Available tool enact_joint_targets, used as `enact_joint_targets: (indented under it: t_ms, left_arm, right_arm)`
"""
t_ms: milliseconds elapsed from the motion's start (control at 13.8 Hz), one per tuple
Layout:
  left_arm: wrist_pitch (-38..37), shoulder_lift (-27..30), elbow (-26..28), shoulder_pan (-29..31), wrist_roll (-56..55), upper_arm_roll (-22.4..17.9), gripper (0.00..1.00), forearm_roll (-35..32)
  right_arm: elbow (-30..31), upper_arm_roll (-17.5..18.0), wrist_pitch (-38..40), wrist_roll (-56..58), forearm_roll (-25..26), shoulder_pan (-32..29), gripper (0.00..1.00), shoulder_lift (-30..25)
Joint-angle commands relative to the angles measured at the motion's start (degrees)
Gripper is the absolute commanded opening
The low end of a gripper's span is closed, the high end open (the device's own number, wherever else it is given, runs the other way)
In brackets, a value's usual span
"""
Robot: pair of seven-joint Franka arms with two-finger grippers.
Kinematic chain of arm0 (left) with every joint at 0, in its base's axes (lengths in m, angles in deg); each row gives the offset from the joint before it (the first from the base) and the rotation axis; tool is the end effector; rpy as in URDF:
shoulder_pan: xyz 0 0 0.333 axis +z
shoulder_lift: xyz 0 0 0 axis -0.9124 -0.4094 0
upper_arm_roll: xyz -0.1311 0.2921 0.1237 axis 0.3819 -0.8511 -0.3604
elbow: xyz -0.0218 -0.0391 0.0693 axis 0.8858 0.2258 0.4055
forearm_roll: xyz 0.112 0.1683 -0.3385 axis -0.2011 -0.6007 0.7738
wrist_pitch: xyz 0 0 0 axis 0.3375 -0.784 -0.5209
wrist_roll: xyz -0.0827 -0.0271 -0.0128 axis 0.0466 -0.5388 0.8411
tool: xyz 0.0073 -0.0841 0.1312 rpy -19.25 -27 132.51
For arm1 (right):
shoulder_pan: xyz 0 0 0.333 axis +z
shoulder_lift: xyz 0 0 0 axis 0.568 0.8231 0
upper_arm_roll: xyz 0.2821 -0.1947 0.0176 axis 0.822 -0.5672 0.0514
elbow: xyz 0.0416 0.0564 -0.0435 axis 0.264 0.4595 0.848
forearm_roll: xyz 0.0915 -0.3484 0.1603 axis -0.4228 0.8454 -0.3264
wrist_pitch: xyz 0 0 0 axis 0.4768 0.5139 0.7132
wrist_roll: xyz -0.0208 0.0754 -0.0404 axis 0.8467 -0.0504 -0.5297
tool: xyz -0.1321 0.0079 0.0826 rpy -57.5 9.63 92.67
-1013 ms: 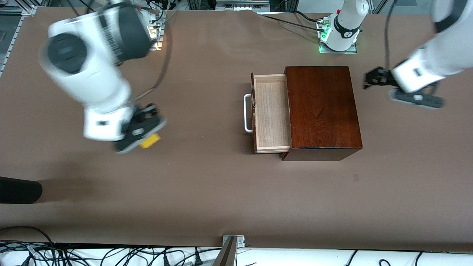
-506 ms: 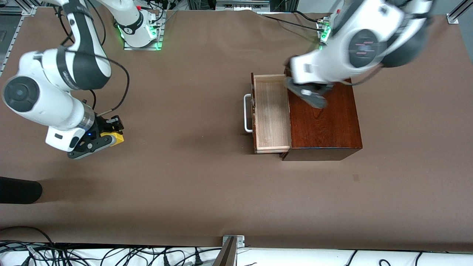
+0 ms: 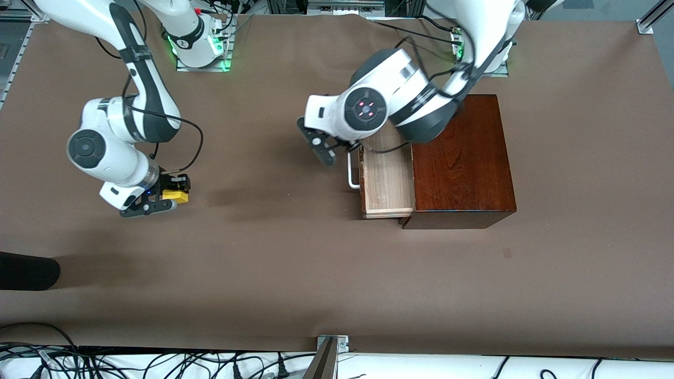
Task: Open drawer, take yellow block, close drawer
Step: 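Push the drawer shut with the left gripper while the right gripper sets down the cube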
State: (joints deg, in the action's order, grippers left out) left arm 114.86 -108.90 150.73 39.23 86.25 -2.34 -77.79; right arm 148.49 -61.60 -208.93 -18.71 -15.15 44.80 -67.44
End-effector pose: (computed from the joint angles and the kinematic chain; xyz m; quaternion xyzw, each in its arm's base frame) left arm 0.5115 -0.5270 0.3572 0.8576 -0.4739 -0.1158 0.1627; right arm 0.5955 0.0708 0.2497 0.9962 0.0813 -0.0304 0.0092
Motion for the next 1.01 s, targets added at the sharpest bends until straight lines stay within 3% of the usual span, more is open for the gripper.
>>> enact_joint_targets:
  t_ms: [0, 145, 362, 579, 651, 723, 796, 940]
  left_arm:
    - [6.4, -0.8, 1.3, -4.1, 9.4, -0.4, 1.00, -8.5]
    - [8.6, -2.6, 2.7, -5.1, 14.7, -0.4, 1.00, -13.9]
    - [8.1, -3.4, 6.1, -5.0, 19.0, -0.4, 1.00, -15.4]
    - [1.9, -3.0, 7.0, -2.0, 22.8, -0.7, 1.00, -16.0]
    - [0.3, -2.8, 7.0, -1.1, 22.9, -0.7, 1.00, -17.3]
    - [-2.5, -2.6, 6.9, -0.9, 22.8, -0.7, 1.00, -18.5]
    - [-5.2, -2.3, 6.8, -0.9, 22.8, -0.7, 1.00, -20.4]
    - [-9.8, -2.3, 6.8, -0.8, 22.8, -0.7, 1.00, -23.5]
  right_arm:
    - [4.4, 1.1, -5.6, -2.4, -1.1, -1.3, 0.00, 0.2]
    - [5.9, 1.1, -9.4, -5.2, -1.1, -1.3, 0.00, 2.1]
    - [8.6, 1.2, -14.1, -6.6, -1.1, -1.3, 0.00, 3.9]
    - [11.0, 1.2, -18.6, -6.6, -1.1, -1.3, 0.00, 5.2]
    - [10.9, 1.1, -18.5, -6.2, -1.1, -1.3, 0.09, 5.1]
    - [10.7, 1.1, -18.4, -5.9, -1.1, -1.3, 0.62, 4.8]
    - [10.3, 1.1, -18.2, -5.2, -1.0, -1.3, 1.00, 4.1]
    - [9.1, 1.0, -16.5, -5.0, -0.8, -1.3, 1.00, 0.7]
